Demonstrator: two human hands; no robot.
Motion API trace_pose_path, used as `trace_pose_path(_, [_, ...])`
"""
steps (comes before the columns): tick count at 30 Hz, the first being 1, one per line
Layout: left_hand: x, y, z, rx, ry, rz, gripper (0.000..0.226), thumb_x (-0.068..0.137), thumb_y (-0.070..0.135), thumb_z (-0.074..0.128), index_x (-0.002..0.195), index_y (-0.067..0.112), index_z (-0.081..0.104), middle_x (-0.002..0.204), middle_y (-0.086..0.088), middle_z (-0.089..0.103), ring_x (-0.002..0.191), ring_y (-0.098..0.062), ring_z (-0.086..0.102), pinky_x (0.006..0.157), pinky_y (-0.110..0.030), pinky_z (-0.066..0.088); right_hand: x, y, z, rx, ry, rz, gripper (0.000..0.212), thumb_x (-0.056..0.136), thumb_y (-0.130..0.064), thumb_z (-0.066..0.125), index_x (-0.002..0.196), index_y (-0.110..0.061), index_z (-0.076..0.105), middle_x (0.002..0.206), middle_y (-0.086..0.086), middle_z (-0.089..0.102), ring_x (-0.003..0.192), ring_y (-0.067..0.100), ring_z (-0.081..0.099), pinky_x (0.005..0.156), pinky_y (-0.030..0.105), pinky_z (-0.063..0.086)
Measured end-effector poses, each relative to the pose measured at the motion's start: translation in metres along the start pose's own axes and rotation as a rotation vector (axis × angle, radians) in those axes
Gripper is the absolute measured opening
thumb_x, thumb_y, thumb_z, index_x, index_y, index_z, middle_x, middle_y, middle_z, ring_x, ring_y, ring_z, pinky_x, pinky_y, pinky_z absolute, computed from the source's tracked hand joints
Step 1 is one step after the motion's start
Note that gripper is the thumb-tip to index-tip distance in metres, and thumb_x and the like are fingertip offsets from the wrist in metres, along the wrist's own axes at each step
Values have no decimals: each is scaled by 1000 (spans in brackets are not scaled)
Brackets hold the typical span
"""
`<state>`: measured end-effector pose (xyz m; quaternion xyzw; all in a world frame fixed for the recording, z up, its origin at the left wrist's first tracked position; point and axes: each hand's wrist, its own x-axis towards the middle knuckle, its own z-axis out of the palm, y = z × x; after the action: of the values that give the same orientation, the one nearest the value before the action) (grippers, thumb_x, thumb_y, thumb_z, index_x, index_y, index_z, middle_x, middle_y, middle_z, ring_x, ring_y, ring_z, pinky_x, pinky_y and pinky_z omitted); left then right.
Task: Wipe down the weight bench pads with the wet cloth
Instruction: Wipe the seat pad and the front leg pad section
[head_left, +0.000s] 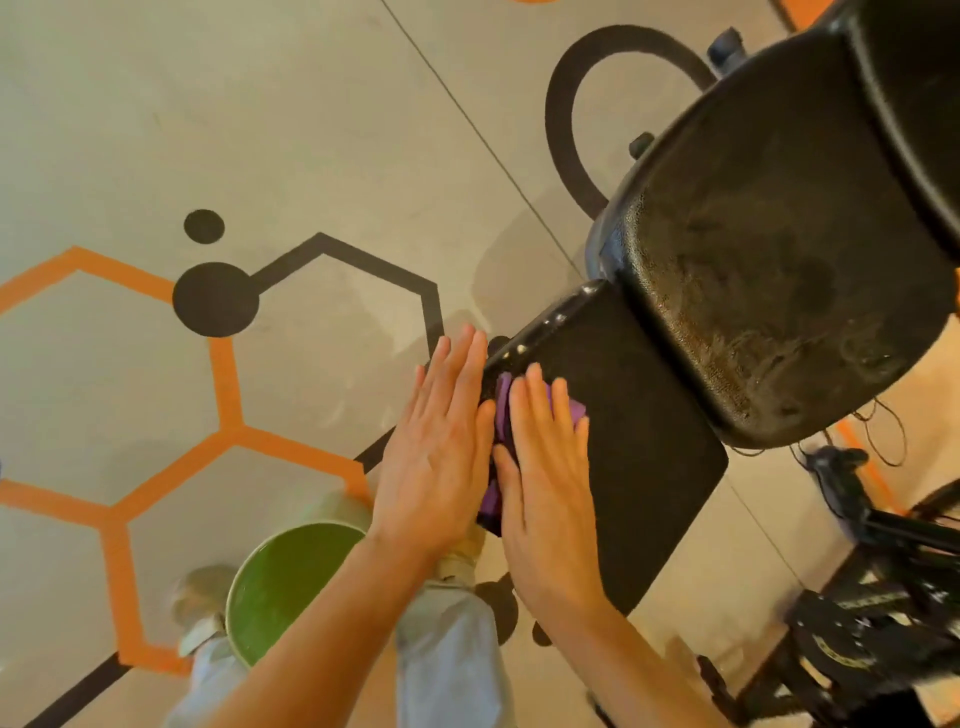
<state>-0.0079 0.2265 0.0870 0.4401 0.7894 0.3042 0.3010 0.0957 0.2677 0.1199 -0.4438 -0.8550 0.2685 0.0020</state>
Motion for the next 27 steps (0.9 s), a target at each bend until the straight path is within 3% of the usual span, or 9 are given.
trace_pose_path(3, [-1,2,0,-36,6,-20,56,105,41,14,158,24,8,165,6,5,151,-4,-6,122,-22,-7,30,40,-19,-123,-26,-128,50,103,-29,25,150,-24,9,159,-7,7,147,8,-3,121,33,1])
trace_pose_path(6, [-6,6,6,-94,88,-106,60,103,48,12,157,27,-1,165,11,-4,149,1,-11,122,-22,-9,93,61,-28,-99,171,152,50,103,-24,26,151,-19,14,160,-1,12,148,15,0,120,45,8])
trace_pose_path(8, [-12,11,13,-201,156,-221,63,100,55,11,155,33,-8,163,19,-9,148,6,-11,123,-25,-4,87,43,-16,-90,242,238,50,103,-25,26,151,-18,14,159,0,14,148,17,1,121,45,9])
trace_pose_path(11, [-18,22,22,-390,243,-304,57,100,52,19,150,43,-6,154,37,-9,145,13,-7,124,-29,5,30,17,-7,7,25,-26,51,102,-31,22,148,-31,2,158,-12,3,147,7,-6,120,28,-5])
trace_pose_path(14, [-17,27,25,-459,263,-364,56,100,49,21,150,45,-4,155,34,-4,145,14,-5,124,-31,7,49,47,-24,-124,-54,-201,50,103,-29,24,149,-26,6,158,-10,7,147,7,-2,120,27,-3])
trace_pose_path(19, [-15,26,29,-485,266,-386,62,97,53,17,155,39,-1,161,24,0,145,13,-5,125,-33,8,110,47,-24,-50,211,151,46,103,-25,30,148,-17,25,157,-1,22,147,13,9,120,43,15])
trace_pose_path(23, [-16,23,27,-539,253,-369,62,98,55,18,155,41,-3,160,29,-2,147,9,-3,125,-40,10,44,21,-16,-3,-90,-139,50,101,-32,23,149,-28,12,156,-24,3,146,1,-4,119,24,-3])
trace_pose_path(25, [-15,22,27,-530,251,-353,62,99,53,20,155,38,-3,160,28,-2,148,6,-1,124,-43,13,64,40,-26,-103,-112,-238,47,102,-30,25,148,-23,22,157,-17,13,147,6,2,120,29,2])
trace_pose_path(27, [-14,22,27,-521,268,-346,62,100,51,21,156,36,-2,160,28,-1,149,5,1,124,-45,15,109,58,-36,-159,39,-57,42,102,-26,29,142,-19,39,154,-3,30,146,12,15,120,40,16])
